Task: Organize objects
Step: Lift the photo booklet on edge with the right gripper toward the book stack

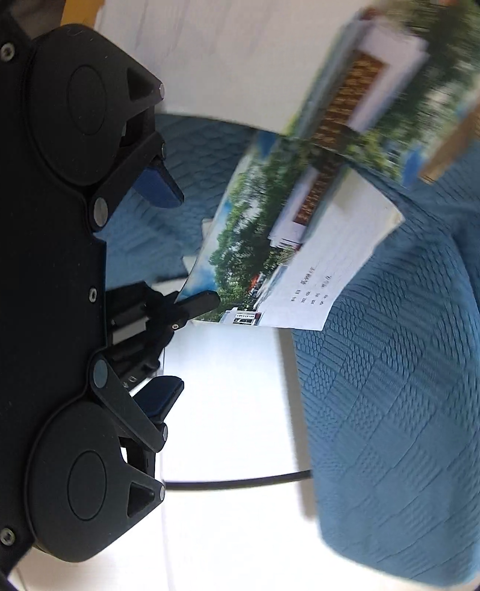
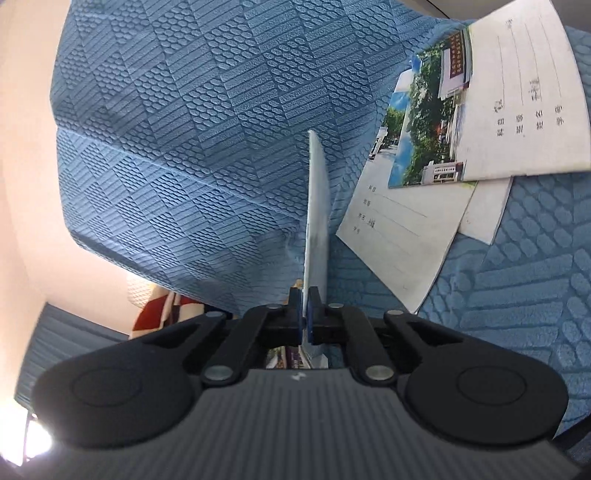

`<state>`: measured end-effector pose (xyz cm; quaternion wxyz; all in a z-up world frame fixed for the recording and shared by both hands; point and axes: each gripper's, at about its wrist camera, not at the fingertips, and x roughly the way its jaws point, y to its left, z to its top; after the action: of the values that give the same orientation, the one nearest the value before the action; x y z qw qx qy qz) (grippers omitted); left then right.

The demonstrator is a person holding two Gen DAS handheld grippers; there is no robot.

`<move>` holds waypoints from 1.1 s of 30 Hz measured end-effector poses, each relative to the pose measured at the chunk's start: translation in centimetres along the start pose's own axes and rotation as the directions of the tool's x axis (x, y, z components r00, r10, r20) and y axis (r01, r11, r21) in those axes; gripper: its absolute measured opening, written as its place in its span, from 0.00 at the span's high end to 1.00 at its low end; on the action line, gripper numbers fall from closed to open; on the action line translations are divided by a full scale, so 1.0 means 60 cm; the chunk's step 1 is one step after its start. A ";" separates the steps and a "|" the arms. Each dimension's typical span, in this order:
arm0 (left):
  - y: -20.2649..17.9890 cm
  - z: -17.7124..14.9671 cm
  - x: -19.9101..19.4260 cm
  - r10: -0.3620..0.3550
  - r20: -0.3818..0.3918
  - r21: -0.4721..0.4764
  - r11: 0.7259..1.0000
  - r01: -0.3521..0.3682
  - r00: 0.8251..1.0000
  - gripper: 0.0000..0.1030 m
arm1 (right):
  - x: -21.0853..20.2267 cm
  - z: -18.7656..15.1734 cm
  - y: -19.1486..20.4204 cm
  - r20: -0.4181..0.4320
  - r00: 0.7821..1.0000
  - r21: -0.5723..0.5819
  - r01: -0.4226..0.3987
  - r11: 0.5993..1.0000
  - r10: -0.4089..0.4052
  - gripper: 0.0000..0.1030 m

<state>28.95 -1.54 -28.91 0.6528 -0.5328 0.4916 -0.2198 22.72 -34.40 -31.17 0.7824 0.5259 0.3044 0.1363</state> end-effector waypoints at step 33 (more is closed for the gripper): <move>0.046 0.020 0.056 0.119 0.099 -0.049 0.992 -0.115 0.988 0.55 | -0.083 0.005 0.001 0.099 0.993 0.030 0.066 0.997 -0.069 0.94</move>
<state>30.75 -2.73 -32.86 0.6771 -0.5273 0.4929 -0.1432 19.06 -37.26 -29.41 0.7937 0.5319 0.2844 0.0792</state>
